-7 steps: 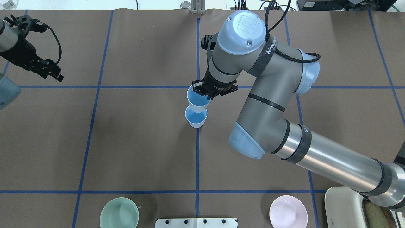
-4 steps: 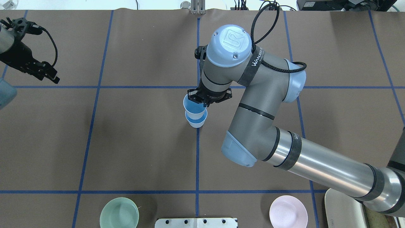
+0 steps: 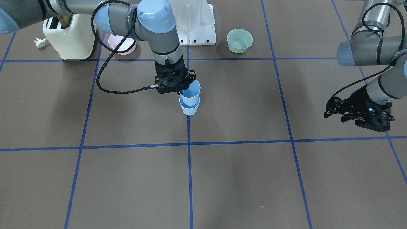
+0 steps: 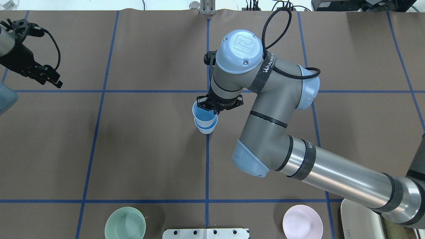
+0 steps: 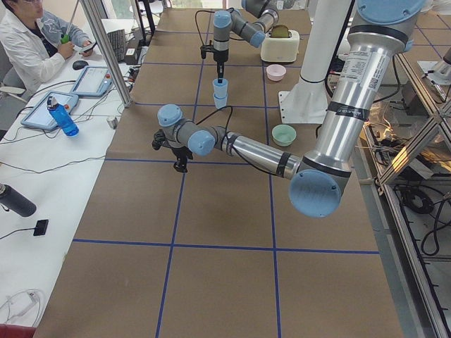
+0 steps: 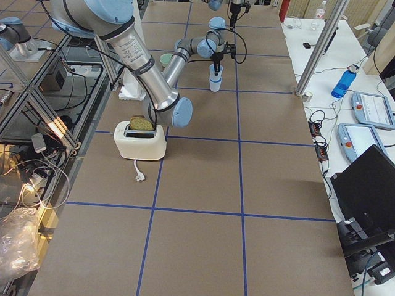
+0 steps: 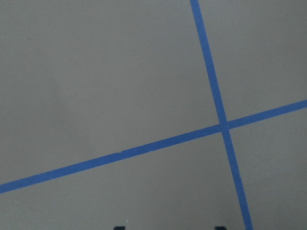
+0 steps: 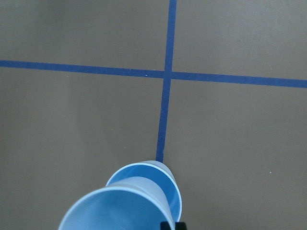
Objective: Stack blue cups with both arms
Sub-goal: 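Open the right gripper and release the stacked cup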
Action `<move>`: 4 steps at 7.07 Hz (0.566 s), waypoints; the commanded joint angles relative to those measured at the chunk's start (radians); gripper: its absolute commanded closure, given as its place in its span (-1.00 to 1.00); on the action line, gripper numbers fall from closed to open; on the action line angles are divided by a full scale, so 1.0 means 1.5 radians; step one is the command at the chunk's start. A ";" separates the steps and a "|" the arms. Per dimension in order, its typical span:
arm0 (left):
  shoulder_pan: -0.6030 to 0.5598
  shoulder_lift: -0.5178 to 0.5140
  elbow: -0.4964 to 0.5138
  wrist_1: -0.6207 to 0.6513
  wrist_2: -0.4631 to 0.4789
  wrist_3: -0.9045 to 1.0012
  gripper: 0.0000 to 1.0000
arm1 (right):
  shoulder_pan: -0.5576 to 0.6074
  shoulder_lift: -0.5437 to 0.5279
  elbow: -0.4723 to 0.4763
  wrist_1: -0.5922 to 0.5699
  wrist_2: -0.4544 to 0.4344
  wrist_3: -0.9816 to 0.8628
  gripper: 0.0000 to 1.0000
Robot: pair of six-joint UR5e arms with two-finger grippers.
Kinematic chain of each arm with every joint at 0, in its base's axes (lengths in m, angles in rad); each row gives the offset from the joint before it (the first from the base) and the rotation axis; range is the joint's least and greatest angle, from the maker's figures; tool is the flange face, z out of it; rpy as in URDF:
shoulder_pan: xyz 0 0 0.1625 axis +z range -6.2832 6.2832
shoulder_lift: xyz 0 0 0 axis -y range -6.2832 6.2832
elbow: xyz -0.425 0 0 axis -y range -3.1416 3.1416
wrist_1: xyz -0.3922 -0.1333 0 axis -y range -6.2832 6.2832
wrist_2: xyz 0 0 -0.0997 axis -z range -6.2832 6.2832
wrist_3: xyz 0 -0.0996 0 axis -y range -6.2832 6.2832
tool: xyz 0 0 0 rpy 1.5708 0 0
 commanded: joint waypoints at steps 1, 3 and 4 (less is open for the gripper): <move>0.000 0.000 0.000 0.001 0.000 0.000 -0.38 | 0.000 -0.003 0.001 0.000 0.000 0.001 -0.98; -0.009 0.000 -0.001 0.002 0.000 0.000 -0.38 | 0.044 -0.002 0.014 0.003 0.019 -0.008 -0.99; -0.023 0.000 -0.001 0.002 -0.001 0.001 -0.38 | 0.093 -0.019 0.021 0.003 0.065 -0.015 -0.99</move>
